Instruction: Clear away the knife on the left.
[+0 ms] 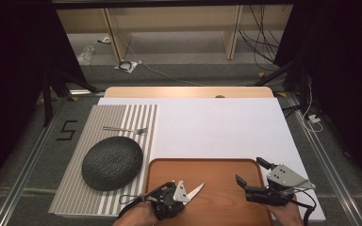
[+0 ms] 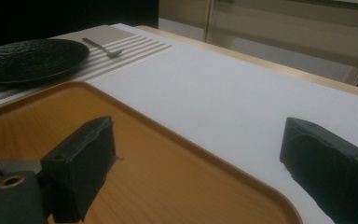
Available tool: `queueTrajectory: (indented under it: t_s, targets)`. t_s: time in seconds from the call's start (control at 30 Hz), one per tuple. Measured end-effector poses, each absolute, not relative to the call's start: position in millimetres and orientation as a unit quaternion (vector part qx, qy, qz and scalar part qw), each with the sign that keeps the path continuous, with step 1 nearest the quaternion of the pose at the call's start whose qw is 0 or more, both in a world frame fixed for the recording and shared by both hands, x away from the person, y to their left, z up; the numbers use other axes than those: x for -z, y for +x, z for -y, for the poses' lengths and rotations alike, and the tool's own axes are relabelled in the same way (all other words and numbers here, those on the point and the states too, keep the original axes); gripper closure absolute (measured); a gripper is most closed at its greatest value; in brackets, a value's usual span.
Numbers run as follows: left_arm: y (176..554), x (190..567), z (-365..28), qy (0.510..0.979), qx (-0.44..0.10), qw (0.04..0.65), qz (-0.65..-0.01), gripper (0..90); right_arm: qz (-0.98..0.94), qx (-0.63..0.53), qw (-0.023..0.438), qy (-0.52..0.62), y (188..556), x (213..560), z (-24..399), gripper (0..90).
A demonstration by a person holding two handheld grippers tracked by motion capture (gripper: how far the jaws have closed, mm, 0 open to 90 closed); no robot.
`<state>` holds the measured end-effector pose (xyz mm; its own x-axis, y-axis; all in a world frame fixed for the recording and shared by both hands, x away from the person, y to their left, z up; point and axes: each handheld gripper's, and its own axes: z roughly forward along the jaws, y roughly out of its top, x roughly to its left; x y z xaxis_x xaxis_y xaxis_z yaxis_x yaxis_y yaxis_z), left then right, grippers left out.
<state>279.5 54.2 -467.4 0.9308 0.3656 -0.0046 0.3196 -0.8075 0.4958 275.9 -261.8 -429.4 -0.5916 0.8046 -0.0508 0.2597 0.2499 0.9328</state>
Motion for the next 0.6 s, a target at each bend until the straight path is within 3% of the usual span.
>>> queueTrajectory:
  t_s: [0.6]
  targets:
    - [294.5, 469.4, -65.3, 0.937, -0.071, 0.262, -0.221, 89.6, -0.740, -0.497, 0.274, 0.360, 276.7, 430.0, 261.9, 11.3]
